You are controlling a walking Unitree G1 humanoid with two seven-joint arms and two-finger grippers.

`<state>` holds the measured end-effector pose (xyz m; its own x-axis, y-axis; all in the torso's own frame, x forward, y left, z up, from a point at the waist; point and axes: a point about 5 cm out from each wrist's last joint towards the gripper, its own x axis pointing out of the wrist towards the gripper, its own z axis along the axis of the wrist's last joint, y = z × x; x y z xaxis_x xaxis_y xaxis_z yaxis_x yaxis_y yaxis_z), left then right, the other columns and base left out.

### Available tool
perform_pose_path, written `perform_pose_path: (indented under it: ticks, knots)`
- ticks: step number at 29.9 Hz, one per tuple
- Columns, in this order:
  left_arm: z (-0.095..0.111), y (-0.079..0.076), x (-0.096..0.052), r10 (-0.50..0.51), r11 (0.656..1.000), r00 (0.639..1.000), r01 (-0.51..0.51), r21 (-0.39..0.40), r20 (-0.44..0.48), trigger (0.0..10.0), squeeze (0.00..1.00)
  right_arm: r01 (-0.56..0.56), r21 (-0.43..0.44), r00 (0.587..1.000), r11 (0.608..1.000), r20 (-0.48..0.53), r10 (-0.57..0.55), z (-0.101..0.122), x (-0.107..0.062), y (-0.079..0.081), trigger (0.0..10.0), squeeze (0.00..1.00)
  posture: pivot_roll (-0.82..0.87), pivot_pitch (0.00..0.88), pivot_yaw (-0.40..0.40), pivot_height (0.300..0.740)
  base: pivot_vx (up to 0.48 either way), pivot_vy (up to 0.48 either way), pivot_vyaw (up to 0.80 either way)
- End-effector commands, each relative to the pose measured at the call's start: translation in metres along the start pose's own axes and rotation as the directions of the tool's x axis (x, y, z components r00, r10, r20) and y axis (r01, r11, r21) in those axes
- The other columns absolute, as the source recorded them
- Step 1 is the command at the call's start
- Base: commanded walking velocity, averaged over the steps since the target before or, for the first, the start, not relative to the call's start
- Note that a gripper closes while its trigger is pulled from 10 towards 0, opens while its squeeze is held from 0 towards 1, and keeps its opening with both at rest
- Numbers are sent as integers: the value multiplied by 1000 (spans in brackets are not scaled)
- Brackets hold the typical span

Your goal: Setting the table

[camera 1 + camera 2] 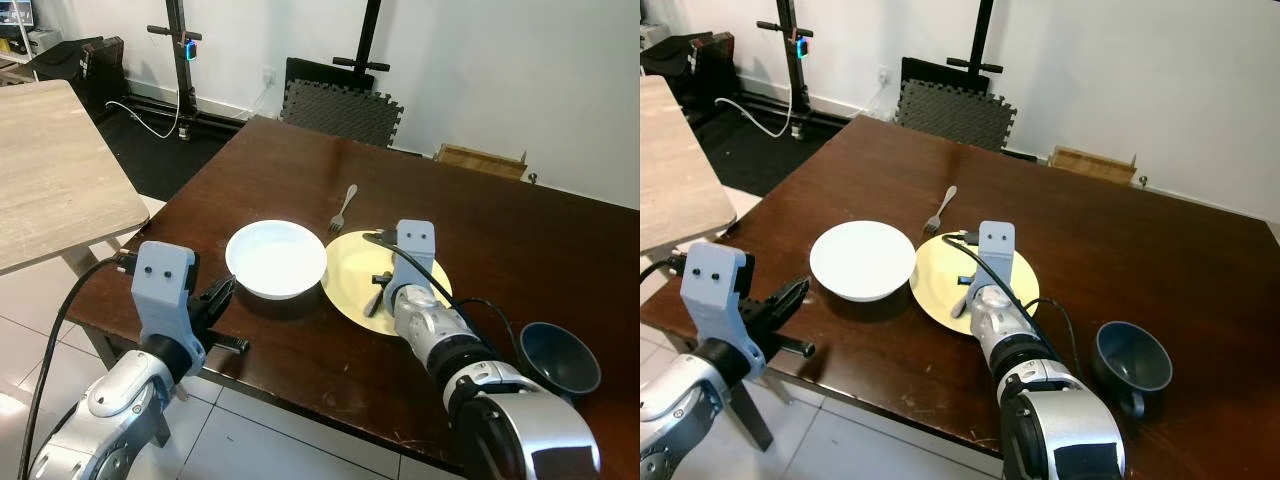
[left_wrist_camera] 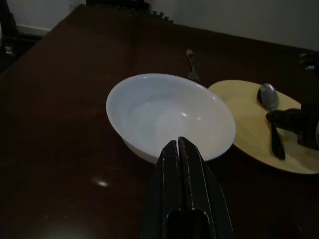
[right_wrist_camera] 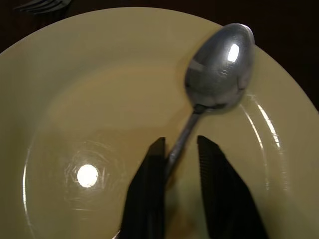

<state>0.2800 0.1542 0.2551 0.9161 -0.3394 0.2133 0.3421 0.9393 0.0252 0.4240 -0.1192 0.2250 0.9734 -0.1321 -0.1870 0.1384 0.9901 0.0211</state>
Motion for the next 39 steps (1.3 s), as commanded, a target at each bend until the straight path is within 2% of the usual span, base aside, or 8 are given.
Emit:
perform_pose_path:
  ticks: [1,17,18,28,31,33,34,39]
  knots:
    - [-3,-3,-1,-9,1000,1000,9,-6,-21,10000,0,8,-4,998,1000,-59,-8,-19,1,-4,0,0,172,283,-72,740,0,0,0]
    - [-3,-4,0,-9,1000,1000,9,-11,-20,10000,0,-16,43,998,999,-55,19,-15,1,-4,3529,0,165,271,-77,740,0,0,0]
    - [-3,-4,0,-10,1000,1000,10,-11,-20,10000,0,-15,36,999,999,-48,17,-13,1,-5,10000,1000,165,271,-77,740,0,0,0]
    - [-3,-4,0,-15,1000,1000,14,-12,-20,10000,0,-5,23,999,1000,-43,6,-10,1,-5,10000,1000,168,261,-76,740,0,0,0]
    - [-3,-4,-1,-12,1000,1000,12,-8,-19,10000,0,1,32,998,999,-70,1,-15,1,-5,10000,0,173,263,-77,740,0,0,0]
    - [-2,-4,-1,-11,1000,1000,11,-8,-19,10000,0,2,33,997,999,-76,1,-17,1,-4,10000,0,173,264,-76,740,0,0,0]
    - [-2,-4,-1,-11,1000,1000,10,-8,-19,10000,0,-4,52,996,999,-88,8,-19,1,-4,4588,0,174,265,-77,740,0,0,0]
    - [-2,-3,-2,-7,1000,1000,7,-8,-19,10000,0,-16,78,994,997,-107,25,-25,0,-2,0,0,175,269,-80,740,0,0,0]
